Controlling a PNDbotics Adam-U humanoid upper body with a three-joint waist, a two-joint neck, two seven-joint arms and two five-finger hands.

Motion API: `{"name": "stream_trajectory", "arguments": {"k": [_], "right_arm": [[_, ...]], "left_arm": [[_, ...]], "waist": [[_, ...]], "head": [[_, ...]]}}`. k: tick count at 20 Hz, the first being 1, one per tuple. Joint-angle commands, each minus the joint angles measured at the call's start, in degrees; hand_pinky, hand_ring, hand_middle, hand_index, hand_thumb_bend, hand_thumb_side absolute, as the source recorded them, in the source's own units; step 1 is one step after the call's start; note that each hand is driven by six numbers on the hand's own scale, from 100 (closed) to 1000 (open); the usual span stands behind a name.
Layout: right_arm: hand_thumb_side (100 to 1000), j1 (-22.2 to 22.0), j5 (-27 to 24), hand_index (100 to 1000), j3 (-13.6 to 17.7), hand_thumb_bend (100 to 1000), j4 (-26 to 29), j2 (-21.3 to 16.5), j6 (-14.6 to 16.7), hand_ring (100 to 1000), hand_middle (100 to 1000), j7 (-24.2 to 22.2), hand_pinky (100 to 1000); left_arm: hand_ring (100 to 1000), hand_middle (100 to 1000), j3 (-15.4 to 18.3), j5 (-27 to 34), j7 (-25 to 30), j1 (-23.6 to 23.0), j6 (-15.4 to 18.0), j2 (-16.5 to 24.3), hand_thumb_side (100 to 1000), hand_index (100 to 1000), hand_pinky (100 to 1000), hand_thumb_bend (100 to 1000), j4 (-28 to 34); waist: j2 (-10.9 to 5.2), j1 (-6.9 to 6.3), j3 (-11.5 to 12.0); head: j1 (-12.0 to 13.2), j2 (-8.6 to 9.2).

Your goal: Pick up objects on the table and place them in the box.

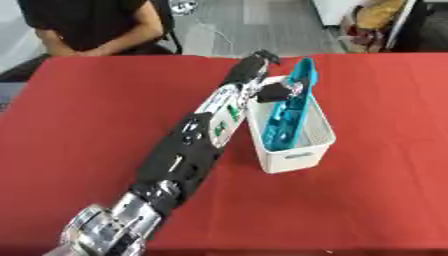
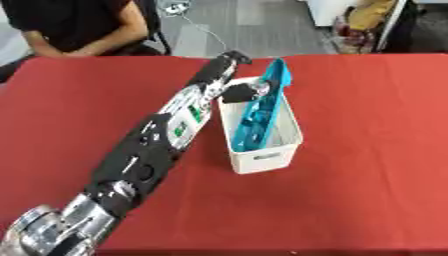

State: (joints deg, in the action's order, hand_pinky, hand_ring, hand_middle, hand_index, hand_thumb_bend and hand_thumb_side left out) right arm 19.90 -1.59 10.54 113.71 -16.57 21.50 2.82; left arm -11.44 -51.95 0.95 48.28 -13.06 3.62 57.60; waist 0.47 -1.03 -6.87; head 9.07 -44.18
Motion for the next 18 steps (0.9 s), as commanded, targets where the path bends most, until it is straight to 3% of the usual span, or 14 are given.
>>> {"name": "stream_trajectory", "arguments": {"k": [1, 12, 14, 15, 16, 17, 18], "right_arm": [[976, 0.92, 0.15, 943, 0.14, 100, 0.88, -0.45, 0.00, 894, 882, -0.05, 777], [977, 0.84, 0.38, 943, 0.26, 100, 0.88, -0.47, 0.00, 890, 883, 0.15, 779], [976, 0.82, 0.45, 943, 0.32, 100, 0.88, -0.49, -0.01, 889, 883, 0.25, 780], [975, 0.80, 0.49, 943, 0.37, 100, 0.88, -0.50, -0.04, 890, 884, 0.34, 781], [976, 0.81, 0.53, 943, 0.40, 100, 0.88, -0.52, -0.06, 890, 884, 0.40, 781], [977, 0.81, 0.59, 944, 0.41, 100, 0.88, -0.54, -0.08, 889, 884, 0.44, 781], [977, 0.81, 0.63, 942, 0.43, 100, 0.88, -0.57, -0.09, 888, 883, 0.47, 781]], "left_arm": [[794, 875, 0.86, -1.40, 0.17, 1.72, -0.68, 1.22, 718, 861, 757, 544, 2.89], [782, 868, 1.56, -0.84, -1.11, 1.39, -1.05, 2.54, 661, 856, 724, 549, 9.23], [762, 851, 1.71, 0.18, -1.87, 0.97, -0.60, 3.33, 633, 847, 682, 503, 11.76], [752, 845, 1.87, 1.24, -2.58, 0.60, -0.05, 3.83, 672, 845, 662, 432, 13.63], [752, 845, 1.95, 2.60, -3.20, 0.13, 0.58, 4.29, 626, 845, 662, 462, 15.23], [730, 831, 2.03, 4.51, -4.06, -0.33, 1.84, 4.85, 619, 841, 614, 396, 17.30], [710, 815, 2.18, 7.11, -5.05, -1.05, 3.41, 5.57, 613, 834, 585, 387, 19.47]], "waist": [[-0.76, 0.21, 0.05], [-0.96, 0.06, 0.17], [-1.00, -0.01, 0.25], [-1.02, -0.03, 0.31], [-1.02, -0.06, 0.35], [-1.04, -0.09, 0.43], [-1.04, -0.12, 0.50]], "head": [[0.41, 0.07], [0.27, 0.07], [0.12, 0.07], [-0.03, 0.07], [-0.11, 0.07], [-0.29, 0.07], [-0.44, 0.07]]}}
